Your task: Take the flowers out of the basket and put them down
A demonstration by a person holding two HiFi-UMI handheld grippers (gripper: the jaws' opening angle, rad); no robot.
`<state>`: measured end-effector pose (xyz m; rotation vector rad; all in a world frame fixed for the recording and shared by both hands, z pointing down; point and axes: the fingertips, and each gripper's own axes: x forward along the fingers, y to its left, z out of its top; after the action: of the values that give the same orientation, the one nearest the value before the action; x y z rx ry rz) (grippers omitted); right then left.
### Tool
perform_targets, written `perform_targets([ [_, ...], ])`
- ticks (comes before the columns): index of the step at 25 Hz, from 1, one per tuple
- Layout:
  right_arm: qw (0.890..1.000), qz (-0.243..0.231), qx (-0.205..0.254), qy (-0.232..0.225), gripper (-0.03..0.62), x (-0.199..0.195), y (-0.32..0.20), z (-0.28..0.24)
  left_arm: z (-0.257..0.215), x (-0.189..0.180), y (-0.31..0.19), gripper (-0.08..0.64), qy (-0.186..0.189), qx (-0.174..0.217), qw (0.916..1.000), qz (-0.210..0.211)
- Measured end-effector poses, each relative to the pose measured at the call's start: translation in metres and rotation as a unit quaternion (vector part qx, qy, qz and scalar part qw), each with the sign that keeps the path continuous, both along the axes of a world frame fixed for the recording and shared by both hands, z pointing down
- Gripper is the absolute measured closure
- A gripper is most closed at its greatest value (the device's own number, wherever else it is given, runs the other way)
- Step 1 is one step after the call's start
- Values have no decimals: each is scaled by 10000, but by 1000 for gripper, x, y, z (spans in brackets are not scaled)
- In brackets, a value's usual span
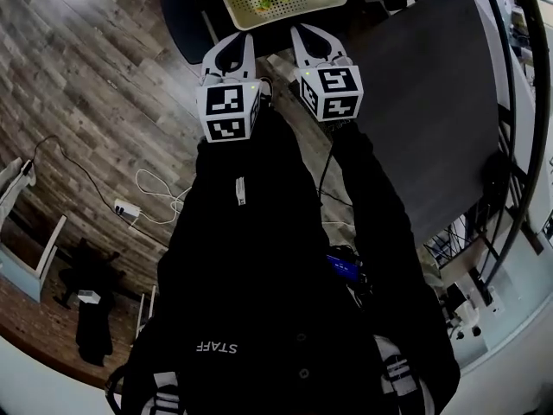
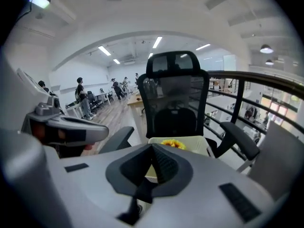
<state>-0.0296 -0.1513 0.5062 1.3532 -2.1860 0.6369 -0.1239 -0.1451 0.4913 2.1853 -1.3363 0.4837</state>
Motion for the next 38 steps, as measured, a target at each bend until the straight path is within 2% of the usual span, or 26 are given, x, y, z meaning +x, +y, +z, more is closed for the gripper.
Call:
perform_targets([
  [6,9981,-2,-566,242,580,10,-39,74,59,7,-26,558,22,-461,9989,-89],
  [17,9884,-270,-1430,428,519,9,-77,195,161,19,-66,558,186,-1202,9904,-660],
  [23,9770,-490,-2028,434,359,5,-92,247,191,23,-83,558,274,-1395,9860,-876],
  [26,9733,-565,-2161,521,312,3,-97,266,204,22,-88,557,250,-1487,9841,-936],
  [29,9710,-463,-2265,602,281,6,-102,277,215,19,-94,558,174,-1580,9824,-980],
  [32,9663,-388,-2496,493,255,5,-104,287,223,17,-99,557,113,-1696,9799,-1040],
  [38,9492,-388,-3084,487,191,1,-109,299,230,14,-111,558,137,-1755,9788,-1045],
])
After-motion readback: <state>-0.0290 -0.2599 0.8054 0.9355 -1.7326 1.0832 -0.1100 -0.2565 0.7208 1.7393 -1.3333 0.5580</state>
